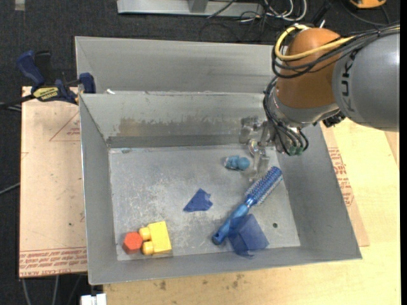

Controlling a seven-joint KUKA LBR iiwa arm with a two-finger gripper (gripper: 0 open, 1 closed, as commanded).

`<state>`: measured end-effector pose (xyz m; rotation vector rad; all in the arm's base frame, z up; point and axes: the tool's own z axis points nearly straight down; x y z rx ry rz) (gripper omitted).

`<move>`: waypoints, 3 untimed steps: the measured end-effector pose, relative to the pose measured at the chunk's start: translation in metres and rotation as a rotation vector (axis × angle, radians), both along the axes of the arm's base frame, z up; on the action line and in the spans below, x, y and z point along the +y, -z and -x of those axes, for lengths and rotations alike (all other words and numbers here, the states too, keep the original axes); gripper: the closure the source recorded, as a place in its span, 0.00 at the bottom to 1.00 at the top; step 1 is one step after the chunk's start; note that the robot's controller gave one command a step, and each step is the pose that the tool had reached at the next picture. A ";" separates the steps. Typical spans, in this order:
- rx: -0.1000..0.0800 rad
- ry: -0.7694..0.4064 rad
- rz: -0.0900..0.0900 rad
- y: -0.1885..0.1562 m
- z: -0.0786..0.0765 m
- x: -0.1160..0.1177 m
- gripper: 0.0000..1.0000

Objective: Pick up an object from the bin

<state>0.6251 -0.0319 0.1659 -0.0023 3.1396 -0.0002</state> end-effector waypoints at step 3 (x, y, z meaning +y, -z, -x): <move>-0.003 -0.682 0.001 0.066 0.025 -0.050 0.00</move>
Offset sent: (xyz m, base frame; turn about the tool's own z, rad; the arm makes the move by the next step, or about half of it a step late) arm -0.0259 -0.0838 -0.0959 -0.3939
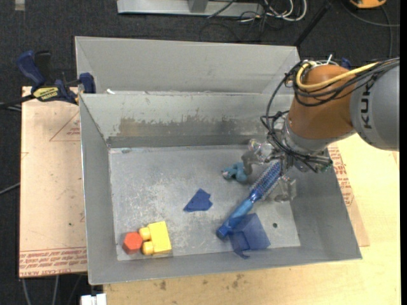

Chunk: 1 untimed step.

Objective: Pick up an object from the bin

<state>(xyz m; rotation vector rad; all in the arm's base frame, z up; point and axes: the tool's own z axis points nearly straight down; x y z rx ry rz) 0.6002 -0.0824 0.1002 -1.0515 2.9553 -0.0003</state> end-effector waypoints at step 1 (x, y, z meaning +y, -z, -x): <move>0.000 -0.166 0.002 0.029 -0.001 -0.016 0.00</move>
Offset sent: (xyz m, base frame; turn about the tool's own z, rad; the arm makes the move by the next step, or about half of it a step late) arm -0.0008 -0.0156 -0.0302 -0.1708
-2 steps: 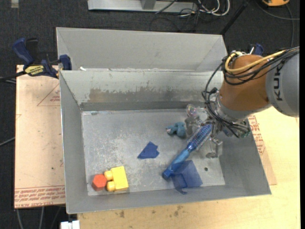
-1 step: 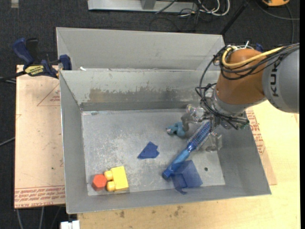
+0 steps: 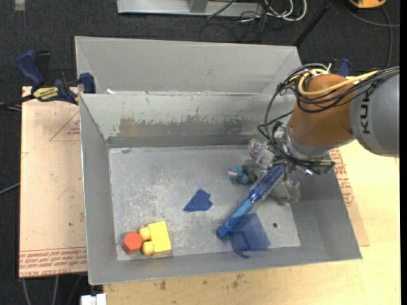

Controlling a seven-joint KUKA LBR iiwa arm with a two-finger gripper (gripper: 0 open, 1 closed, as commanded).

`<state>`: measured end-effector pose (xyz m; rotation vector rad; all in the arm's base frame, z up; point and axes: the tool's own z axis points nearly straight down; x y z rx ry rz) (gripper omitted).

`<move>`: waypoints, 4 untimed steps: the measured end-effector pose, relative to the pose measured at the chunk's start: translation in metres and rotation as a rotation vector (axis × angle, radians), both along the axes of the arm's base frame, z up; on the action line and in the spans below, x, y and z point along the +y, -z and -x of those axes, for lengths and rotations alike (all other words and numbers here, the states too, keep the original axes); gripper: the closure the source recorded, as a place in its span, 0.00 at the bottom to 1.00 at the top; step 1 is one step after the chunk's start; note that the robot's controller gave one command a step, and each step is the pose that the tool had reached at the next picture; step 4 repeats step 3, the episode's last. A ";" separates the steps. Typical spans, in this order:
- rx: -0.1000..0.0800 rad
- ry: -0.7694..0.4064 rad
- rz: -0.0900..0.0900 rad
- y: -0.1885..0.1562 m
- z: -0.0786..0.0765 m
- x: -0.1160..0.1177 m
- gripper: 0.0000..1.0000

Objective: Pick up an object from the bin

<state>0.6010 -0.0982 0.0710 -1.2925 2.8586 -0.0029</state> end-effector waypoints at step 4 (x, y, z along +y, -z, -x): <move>-0.006 0.008 0.000 -0.077 -0.003 0.002 1.00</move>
Offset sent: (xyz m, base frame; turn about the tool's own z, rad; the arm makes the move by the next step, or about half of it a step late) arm 0.0000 0.0000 0.0000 0.0000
